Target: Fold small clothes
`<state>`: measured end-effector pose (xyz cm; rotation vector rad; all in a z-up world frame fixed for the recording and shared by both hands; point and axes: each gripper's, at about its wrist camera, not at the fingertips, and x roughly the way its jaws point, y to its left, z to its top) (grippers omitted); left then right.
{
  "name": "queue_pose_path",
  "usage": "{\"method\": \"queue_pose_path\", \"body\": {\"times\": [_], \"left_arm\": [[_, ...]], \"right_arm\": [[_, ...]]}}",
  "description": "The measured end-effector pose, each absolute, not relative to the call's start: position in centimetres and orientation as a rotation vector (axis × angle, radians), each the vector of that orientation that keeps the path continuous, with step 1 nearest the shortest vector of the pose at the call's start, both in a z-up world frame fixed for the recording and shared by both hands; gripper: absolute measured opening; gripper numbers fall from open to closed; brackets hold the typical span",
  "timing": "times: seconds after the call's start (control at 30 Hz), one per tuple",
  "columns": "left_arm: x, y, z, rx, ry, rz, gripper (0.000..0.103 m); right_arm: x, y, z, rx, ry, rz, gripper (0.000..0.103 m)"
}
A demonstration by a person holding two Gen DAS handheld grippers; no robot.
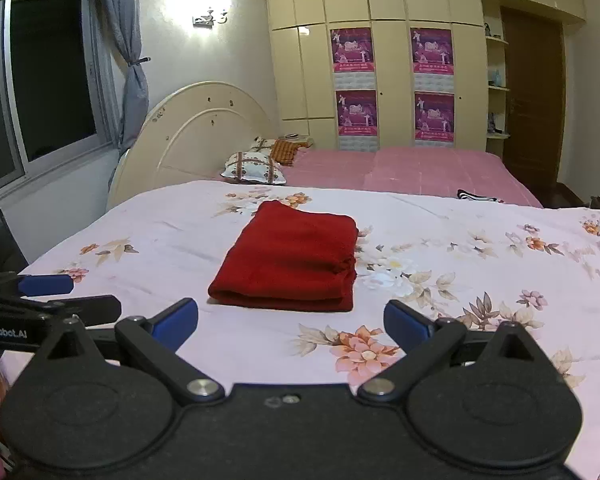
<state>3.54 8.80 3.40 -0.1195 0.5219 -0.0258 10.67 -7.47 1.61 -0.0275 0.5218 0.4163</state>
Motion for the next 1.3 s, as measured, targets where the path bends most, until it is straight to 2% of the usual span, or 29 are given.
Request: {"method": "queue_pose_path", "body": {"times": [1.3], "left_arm": [[4.6, 8.2, 3.5, -0.104, 0.525, -0.027, 0.103]], "right_arm": [[11.0, -8.2, 1.8, -0.032, 0.521, 0.408, 0.100]]}}
